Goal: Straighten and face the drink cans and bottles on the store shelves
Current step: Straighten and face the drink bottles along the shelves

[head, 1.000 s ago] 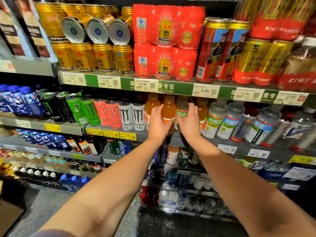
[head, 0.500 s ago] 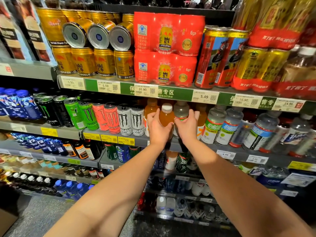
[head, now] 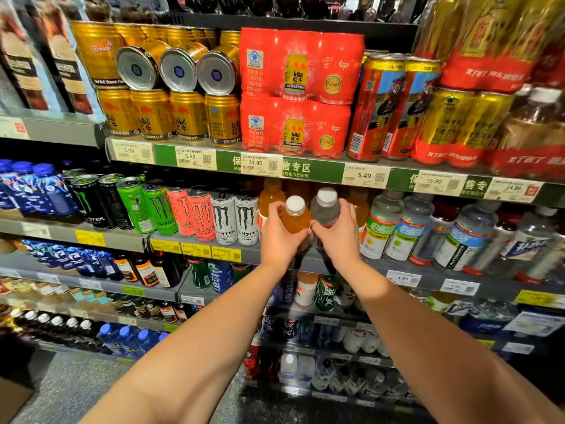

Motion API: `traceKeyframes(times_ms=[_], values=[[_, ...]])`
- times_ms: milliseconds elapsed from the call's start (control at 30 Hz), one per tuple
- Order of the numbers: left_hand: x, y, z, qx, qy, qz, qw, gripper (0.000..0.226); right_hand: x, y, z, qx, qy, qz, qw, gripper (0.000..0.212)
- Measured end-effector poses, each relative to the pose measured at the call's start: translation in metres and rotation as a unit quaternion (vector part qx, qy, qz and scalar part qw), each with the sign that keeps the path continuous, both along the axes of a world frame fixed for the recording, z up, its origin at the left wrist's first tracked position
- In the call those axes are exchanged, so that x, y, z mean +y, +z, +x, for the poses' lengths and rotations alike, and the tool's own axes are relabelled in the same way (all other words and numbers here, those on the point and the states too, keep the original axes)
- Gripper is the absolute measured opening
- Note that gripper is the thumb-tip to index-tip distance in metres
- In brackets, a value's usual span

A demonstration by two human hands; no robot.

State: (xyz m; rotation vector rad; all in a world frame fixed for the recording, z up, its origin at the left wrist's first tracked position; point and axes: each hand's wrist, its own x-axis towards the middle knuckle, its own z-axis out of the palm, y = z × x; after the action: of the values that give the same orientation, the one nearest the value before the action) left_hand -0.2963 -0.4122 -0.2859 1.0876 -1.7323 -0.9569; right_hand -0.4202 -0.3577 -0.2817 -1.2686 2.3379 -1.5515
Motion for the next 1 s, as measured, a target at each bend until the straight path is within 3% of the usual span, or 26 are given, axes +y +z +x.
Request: traceKeyframes(times_ms=[200, 467, 1000], values=[[-0.004, -0.002, 0.003, -0.021, 0.015, -0.005, 1.0, 0.075, 0.016, -0.008, 0.008, 0.018, -0.02, -0.019, 0.999, 0.073], [0.0, -0.009, 0.004, -0.002, 0.04, -0.001, 0.999, 0.077, 0.039, -0.026, 0.01, -0.045, -0.004, -0.042, 0.998, 0.072], [-0.015, 0.01, -0.011, -0.106, 0.031, -0.029, 0.993, 0.085, 0.054, -0.004, 0.009, -0.054, -0.05, -0.133, 0.988, 0.071]])
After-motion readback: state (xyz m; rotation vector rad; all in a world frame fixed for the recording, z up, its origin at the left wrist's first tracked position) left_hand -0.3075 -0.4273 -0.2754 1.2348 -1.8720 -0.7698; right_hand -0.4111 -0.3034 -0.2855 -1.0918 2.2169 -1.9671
